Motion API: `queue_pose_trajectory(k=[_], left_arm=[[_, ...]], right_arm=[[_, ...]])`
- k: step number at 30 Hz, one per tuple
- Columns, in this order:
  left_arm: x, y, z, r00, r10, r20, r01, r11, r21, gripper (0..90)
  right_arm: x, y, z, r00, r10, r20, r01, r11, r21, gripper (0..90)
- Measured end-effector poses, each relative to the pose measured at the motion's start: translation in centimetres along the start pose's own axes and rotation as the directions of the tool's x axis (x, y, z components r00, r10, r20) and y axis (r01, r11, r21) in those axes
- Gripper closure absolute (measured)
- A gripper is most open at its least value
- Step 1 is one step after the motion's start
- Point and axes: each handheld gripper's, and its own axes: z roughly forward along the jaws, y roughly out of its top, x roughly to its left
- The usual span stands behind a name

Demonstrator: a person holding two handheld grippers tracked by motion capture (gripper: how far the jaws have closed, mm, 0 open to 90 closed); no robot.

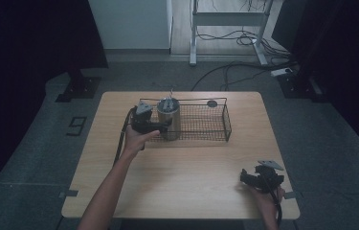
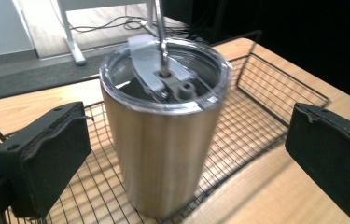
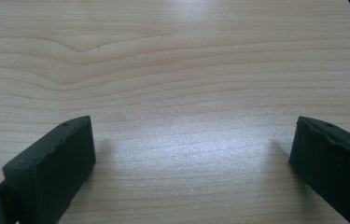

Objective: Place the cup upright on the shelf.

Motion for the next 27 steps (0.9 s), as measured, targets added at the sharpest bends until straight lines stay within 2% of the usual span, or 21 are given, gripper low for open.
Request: queue_pose_trajectory(k=[5, 11, 19, 27], left_arm=[[-0.7, -1.1, -1.8, 0.9994, -0.003, 0.034, 0.003, 1.0000, -0.006, 0.6], [-1.4, -2.7, -3.3, 0.9973, 0.003, 0.073, -0.004, 0.9999, 0.014, 1.6], [-2.3, -4.6, -4.2, 0.9925, 0.024, 0.120, -0.030, 0.9986, 0.043, 2.2], [-2.8, -7.2, -4.9, 0.9890, -0.006, 0.148, -0.003, 0.9981, 0.061, 3.4]], right_arm=[[0.0, 0.0, 0.0, 1.0000, 0.000, 0.000, 0.000, 1.000, 0.000, 0.0], [0.0, 0.0, 0.0, 1.0000, 0.002, 0.002, -0.002, 1.000, 0.002, 0.0], [0.0, 0.0, 0.0, 1.0000, 0.003, 0.001, -0.003, 1.000, 0.002, 0.0], [0.0, 0.0, 0.0, 1.0000, 0.003, 0.001, -0.003, 1.000, 0.002, 0.0]])
